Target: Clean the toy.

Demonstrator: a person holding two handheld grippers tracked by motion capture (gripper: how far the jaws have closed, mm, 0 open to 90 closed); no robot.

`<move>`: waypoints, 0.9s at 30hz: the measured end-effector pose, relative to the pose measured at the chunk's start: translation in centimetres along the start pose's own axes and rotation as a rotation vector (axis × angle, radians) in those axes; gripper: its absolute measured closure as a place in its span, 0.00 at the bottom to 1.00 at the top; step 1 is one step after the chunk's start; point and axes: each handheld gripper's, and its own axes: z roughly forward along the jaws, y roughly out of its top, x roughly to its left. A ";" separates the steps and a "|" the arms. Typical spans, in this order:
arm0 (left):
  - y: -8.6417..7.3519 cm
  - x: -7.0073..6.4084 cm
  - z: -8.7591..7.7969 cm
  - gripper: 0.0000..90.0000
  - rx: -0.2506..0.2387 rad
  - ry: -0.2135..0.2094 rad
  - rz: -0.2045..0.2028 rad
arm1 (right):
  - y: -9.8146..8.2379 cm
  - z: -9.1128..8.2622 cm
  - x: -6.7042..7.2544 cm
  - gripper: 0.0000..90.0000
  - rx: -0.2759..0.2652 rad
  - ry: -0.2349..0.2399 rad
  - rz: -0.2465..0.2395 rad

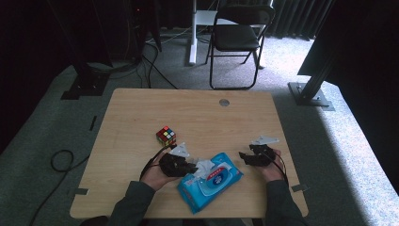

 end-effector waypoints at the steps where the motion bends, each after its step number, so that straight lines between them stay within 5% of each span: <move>1: 0.0 0.0 0.0 0.94 0.000 0.006 0.002 | 0.1 0.0 0.1 0.42 -0.004 0.002 -0.004; 19: -1.1 1.8 -2.7 0.95 -0.047 0.137 -0.029 | 3.2 -0.4 0.9 0.46 -0.119 0.106 0.028; 27: -1.9 2.7 -3.9 0.95 -0.067 0.184 -0.044 | 5.7 0.2 2.2 0.46 -0.141 0.156 -0.022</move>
